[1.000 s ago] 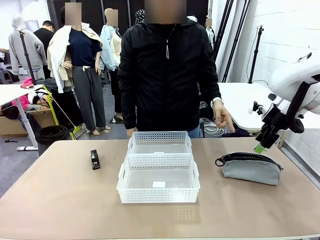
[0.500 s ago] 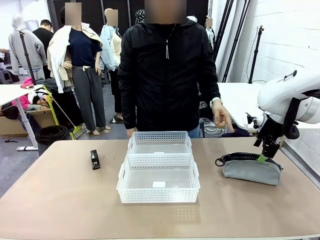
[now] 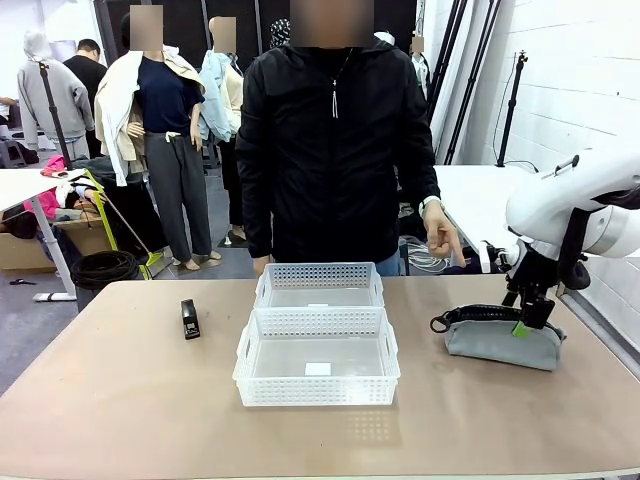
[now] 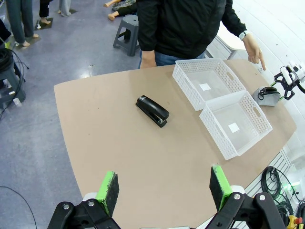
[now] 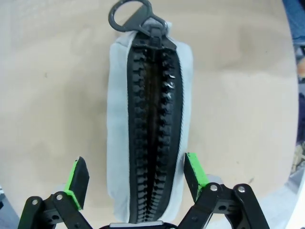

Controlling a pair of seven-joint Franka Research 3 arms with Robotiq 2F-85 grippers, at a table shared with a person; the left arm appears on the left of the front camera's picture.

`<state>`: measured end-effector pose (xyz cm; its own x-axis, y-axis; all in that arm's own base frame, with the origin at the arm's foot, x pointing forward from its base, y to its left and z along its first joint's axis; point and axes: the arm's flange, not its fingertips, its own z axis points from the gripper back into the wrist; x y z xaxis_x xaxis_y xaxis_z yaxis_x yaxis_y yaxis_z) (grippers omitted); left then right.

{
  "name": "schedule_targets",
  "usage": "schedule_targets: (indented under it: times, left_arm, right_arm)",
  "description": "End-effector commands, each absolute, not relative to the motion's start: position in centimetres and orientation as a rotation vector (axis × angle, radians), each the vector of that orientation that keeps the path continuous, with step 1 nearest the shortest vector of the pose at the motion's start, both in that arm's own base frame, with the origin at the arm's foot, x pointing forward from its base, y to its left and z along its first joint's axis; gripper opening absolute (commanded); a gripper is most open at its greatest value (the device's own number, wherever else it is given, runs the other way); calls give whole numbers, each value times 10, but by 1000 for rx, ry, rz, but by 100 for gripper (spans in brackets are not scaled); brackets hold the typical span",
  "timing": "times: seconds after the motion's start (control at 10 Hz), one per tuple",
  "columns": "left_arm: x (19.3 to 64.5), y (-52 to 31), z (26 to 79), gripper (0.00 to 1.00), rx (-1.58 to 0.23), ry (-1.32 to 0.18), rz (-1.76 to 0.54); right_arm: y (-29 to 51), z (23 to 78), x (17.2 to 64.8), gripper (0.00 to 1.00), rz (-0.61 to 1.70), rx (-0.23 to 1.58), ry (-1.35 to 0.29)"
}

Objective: Distribute items into two baskets.
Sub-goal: Pick up the Pencil pouch that the person points to.

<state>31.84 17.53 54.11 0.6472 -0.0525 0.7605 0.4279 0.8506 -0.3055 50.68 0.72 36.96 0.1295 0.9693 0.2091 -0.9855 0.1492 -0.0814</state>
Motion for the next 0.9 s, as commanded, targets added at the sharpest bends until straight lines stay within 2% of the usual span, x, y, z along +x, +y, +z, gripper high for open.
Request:
schedule_targets:
  times: [0.0, 0.8]
  left_arm:
    - [319, 176, 541, 100, -498, -841, -282]
    - [319, 176, 541, 100, -498, -841, -282]
  right_arm:
    - [15, 357, 507, 100, 1453, 77, -241]
    - [29, 328, 506, 100, 1465, 61, -186]
